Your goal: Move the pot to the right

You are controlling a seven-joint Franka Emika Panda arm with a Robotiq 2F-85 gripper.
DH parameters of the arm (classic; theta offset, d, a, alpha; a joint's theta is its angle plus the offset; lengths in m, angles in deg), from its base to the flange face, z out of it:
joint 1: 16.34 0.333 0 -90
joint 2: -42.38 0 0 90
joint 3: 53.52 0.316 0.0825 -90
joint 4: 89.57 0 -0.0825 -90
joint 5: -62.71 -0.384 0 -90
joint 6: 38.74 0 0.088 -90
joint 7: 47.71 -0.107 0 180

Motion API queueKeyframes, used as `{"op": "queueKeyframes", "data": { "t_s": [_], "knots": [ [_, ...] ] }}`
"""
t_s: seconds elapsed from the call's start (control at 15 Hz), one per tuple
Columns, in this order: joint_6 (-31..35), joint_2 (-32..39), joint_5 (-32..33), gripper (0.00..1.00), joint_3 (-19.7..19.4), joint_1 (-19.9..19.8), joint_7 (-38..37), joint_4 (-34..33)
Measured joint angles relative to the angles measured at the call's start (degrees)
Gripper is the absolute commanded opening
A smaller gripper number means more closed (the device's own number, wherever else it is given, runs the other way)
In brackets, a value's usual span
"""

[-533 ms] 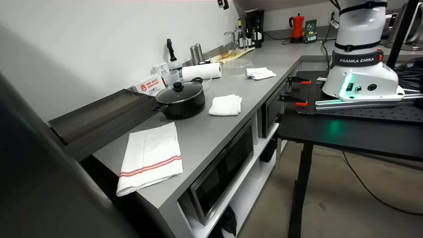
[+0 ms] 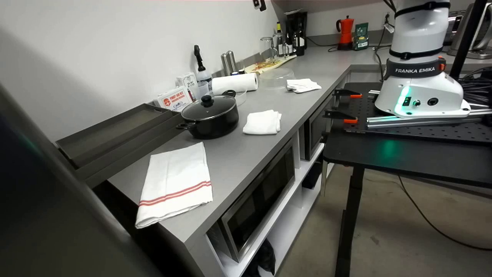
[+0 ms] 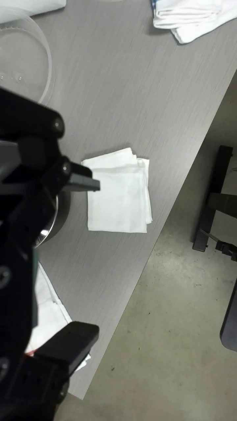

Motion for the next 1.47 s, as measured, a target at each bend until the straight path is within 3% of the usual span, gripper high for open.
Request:
{"op": "queueKeyframes", "data": {
  "t_s": [0.73,1.47],
  "knots": [
    [0.07,2.6,0.0,1.0,-0.05,-0.7,0.0,-0.72],
    [6.83,21.69,-2.24,1.0,-1.59,-5.12,-0.07,-13.02]
  ]
}}
